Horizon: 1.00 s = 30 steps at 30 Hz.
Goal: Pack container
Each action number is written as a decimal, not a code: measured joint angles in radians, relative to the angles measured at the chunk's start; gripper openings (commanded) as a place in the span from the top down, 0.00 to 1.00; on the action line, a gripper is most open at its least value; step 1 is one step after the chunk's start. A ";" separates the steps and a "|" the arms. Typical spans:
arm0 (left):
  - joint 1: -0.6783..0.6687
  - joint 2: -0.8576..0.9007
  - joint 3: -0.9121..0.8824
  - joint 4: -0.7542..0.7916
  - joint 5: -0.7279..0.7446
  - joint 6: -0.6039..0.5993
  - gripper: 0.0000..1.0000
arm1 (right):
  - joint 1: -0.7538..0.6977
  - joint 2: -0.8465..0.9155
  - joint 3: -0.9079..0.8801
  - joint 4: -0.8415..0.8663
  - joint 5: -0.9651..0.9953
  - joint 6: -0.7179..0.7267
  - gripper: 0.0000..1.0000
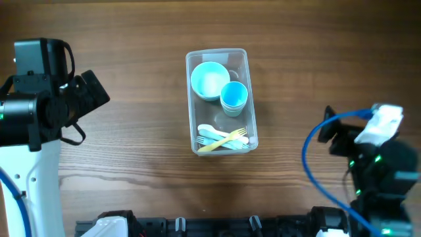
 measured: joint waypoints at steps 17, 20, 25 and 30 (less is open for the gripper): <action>0.000 0.000 0.000 0.000 0.000 0.000 0.00 | 0.000 -0.456 -0.553 0.163 -0.077 -0.003 0.00; 0.000 0.000 0.000 0.000 0.000 0.000 0.00 | 0.000 -0.456 -0.553 0.163 -0.077 -0.003 0.00; 0.000 0.000 0.000 0.000 0.000 0.000 0.00 | 0.000 -0.456 -0.553 0.162 -0.080 -0.003 0.00; 0.000 0.000 0.000 0.000 0.000 0.000 0.00 | 0.000 -0.456 -0.553 0.163 -0.080 -0.003 0.00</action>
